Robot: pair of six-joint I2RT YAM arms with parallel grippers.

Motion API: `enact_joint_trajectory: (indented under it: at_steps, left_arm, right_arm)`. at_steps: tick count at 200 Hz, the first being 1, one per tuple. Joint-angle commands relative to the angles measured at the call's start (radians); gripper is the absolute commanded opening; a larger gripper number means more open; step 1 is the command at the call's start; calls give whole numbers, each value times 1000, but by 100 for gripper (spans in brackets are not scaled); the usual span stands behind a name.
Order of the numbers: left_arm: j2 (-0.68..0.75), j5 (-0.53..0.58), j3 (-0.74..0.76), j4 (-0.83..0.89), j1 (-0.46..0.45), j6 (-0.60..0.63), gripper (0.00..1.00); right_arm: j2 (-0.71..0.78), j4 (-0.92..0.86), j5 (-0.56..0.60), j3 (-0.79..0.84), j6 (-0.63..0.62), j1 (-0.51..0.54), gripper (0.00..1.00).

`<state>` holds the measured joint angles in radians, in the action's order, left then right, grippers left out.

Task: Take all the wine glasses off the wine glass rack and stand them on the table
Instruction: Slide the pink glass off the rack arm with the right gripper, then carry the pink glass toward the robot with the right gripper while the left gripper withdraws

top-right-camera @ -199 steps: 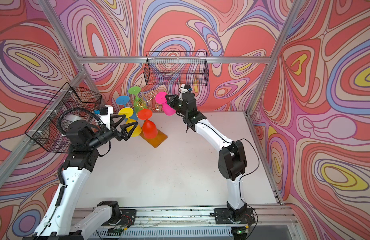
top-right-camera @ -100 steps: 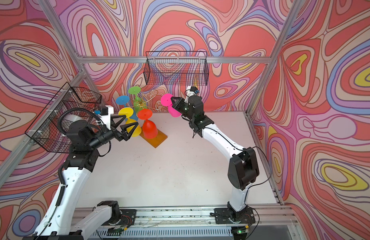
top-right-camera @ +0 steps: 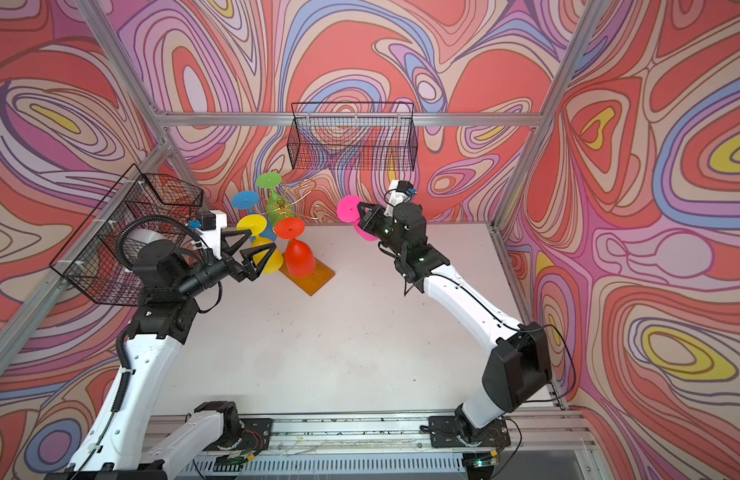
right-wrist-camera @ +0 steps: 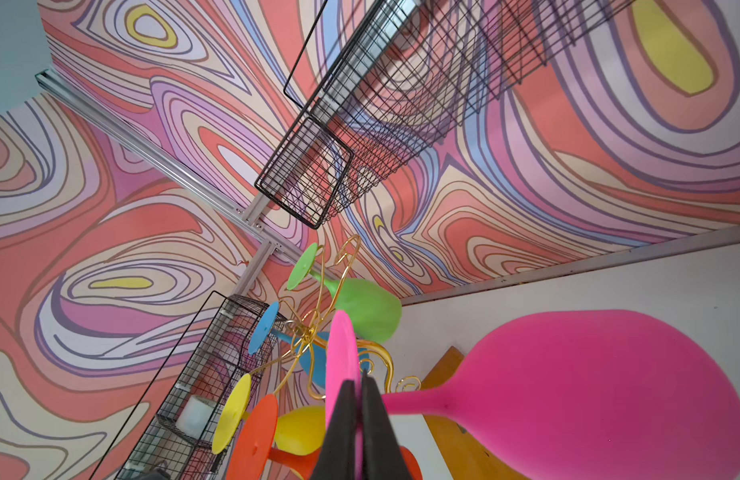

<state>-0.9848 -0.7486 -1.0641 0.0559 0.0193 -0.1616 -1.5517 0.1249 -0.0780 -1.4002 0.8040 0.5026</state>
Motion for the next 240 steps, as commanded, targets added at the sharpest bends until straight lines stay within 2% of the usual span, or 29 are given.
enact_joint_trajectory:
  at_steps: [1,51,108,176,209,240]
  left_arm:
    - [6,41,5,-5,-7,-7,98]
    - [0,127,-33,61,-52,-1,98]
    - [-16,283,-110,188,-208,59,97]
    - [-80,518,-214,333,-492,120,94]
    - [-134,613,-231,352,-640,62,91]
    - [-200,768,-266,374,-807,48,91]
  right_arm:
    - [58,-42,44,58,-57,-5,0]
    - [199,-98,131,175,-186,-4,0]
    - [344,-127,204,323,-297,-5,0]
    - [493,-97,180,496,-404,-4,0]
    - [582,-72,151,582,-453,-6,0]
    - [650,-44,117,654,-479,-5,0]
